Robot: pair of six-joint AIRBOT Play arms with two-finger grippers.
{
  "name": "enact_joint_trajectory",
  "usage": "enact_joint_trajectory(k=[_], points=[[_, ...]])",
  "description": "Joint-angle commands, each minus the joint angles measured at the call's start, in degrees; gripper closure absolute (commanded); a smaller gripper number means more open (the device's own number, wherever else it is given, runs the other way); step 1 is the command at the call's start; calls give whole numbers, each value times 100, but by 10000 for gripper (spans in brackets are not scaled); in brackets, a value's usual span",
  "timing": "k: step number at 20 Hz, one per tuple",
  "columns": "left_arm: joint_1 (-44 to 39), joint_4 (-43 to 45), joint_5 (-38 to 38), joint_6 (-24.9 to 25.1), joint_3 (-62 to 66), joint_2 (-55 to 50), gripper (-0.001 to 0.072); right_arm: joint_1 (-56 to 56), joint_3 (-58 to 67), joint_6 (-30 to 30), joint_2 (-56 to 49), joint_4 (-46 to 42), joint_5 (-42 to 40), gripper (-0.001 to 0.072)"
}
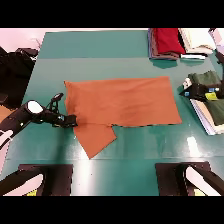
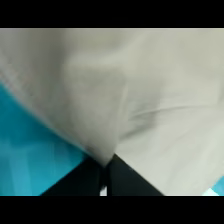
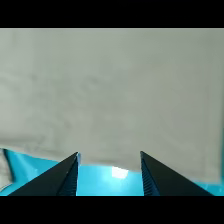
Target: Fold the shirts.
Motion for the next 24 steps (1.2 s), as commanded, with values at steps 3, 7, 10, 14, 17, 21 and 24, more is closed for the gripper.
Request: enact_joint_trajectory(k=[3,7,10,14,17,21,24], points=[[-61,179,-225,-42,876,138,680,-1705,-1178,-205,140,-299,273,262],[-61,166,-205,-42,1047,136,680,-2531,-2197,-446,-503,-197,-46,194],[-61,164,-208,-44,1047,136,680,-2500,-2505,-660,-1014,175,-538,262],[-61,157,-155,-46,1047,136,680,-1838,-2387,-717,-1668,645,-1097,262],[-61,153,-153,-48,1047,136,680,-1071,-2009,-715,-2065,804,-1362,355],[-61,284,-470,-46,1250,138,681,-234,-1425,-894,-2024,758,-1429,694],[-59,542,-922,-59,2116,404,682,15,-667,-896,-1314,761,-1248,694]])
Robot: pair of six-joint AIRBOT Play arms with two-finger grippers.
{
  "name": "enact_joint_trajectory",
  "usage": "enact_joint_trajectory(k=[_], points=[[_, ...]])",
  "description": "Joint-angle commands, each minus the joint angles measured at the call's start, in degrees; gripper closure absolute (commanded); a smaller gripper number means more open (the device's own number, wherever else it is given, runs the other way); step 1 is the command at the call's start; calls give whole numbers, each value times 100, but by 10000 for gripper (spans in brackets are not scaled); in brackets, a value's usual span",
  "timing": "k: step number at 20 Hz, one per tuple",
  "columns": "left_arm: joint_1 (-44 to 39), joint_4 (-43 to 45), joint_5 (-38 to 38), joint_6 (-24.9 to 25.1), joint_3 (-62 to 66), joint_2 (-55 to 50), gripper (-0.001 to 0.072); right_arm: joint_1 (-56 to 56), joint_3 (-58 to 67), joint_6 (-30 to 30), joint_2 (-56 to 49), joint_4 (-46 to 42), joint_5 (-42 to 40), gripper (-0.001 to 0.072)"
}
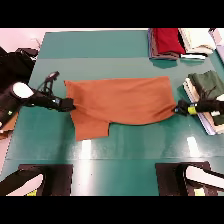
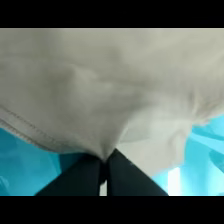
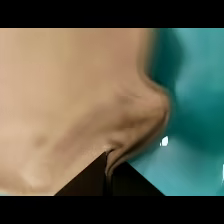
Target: Fold the shirts.
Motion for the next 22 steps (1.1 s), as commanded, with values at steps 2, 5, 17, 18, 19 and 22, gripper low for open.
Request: enact_joint_trajectory(k=[2,5,17,18,19,22], points=[[0,476,-496,-155,1519,651,681,332,1327,-55,1045,103,284,694],[-2,798,-409,-157,3178,1351,681,291,2667,-44,2059,92,219,694],[-2,1335,-282,-398,6669,1672,683,-916,6240,614,2564,105,1456,696],[-2,1480,-363,-455,6367,1609,682,-892,6406,732,2347,105,1644,696],[-2,1561,-470,-503,6076,1537,681,-785,6505,822,2107,103,1781,696],[-2,1631,-717,-540,5071,1027,680,-22,6227,999,1368,-299,2035,695]])
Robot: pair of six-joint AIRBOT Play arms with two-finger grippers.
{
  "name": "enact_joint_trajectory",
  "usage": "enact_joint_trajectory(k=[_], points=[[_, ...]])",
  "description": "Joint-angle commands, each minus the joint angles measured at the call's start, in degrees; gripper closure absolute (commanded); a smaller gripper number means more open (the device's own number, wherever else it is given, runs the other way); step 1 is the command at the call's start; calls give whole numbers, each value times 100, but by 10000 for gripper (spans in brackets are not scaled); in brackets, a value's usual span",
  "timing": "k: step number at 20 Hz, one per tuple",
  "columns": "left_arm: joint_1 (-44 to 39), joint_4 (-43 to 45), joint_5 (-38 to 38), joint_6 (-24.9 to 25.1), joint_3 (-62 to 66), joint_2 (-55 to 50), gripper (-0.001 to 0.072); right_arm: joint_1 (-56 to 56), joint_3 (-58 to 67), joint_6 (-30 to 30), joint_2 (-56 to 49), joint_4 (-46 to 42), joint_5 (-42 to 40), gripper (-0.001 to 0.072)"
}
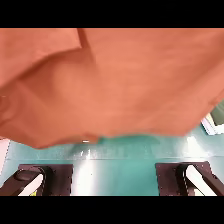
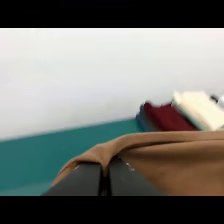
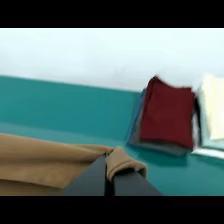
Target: Fold the shirts.
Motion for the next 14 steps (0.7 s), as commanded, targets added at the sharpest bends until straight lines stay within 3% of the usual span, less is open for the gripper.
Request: enact_joint_trajectory(k=[1,5,8,10,14], points=[[2,136,-262,-59,-999,-566,680,791,-262,306,-817,-640,428,696],[2,107,-186,-57,-2175,-1803,680,1805,-1497,369,-1897,-1932,267,695],[4,116,245,111,-2479,-2981,680,2002,-1998,367,-2894,-2035,-184,696],[4,116,706,160,-2363,-3689,681,2002,-1799,367,-3569,-2004,-424,695],[15,149,772,422,-1517,-4575,681,2000,-575,367,-4511,-1996,-437,696]])
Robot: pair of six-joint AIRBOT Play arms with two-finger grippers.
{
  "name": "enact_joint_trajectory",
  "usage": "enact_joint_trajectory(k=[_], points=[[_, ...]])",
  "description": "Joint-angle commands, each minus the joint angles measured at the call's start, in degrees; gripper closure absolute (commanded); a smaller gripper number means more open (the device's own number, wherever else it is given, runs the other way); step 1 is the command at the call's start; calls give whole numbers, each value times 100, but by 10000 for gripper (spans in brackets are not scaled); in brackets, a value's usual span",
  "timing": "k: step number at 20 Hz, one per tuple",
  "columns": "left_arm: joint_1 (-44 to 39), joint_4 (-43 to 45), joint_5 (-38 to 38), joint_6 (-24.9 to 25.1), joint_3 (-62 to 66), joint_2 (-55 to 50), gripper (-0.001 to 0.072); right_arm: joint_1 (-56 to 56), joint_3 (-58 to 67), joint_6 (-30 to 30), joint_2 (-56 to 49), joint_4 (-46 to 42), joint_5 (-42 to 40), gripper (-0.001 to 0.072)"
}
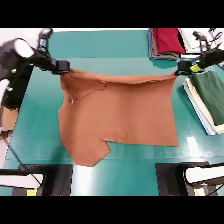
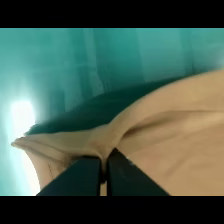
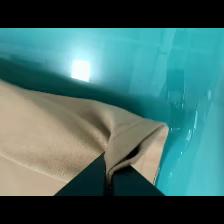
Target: Fold the shirts.
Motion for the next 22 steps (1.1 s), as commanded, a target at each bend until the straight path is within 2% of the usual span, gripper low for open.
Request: enact_joint_trajectory(k=[1,4,8,10,14,15,16,17,18,19,22], points=[[7,20,177,304,498,-649,680,48,822,7,-734,-76,-28,695],[55,96,-544,553,721,-643,680,48,1001,-179,-662,-138,350,695],[376,22,-1969,540,428,-647,680,37,-87,-304,-76,-286,472,695],[459,-63,-2100,529,57,-647,680,24,-787,-302,210,-275,289,695],[457,-640,-1821,522,-813,-647,680,42,-1878,-295,597,-223,-216,694],[459,-614,-1788,396,-977,-647,678,42,-2081,-289,667,-216,-332,694],[459,-560,-1773,317,-1078,-647,605,37,-2212,-275,715,-216,-365,693],[459,-529,-1775,302,-1115,-647,258,37,-2302,-249,754,-214,-437,637],[459,-516,-1784,267,-1113,-623,202,37,-2337,-247,800,-214,-470,370],[459,-496,-1840,267,-1113,-516,241,35,-2326,-203,857,-212,-455,310],[459,-251,-1880,111,-1191,203,241,37,-2339,-201,1318,-212,-310,311]])
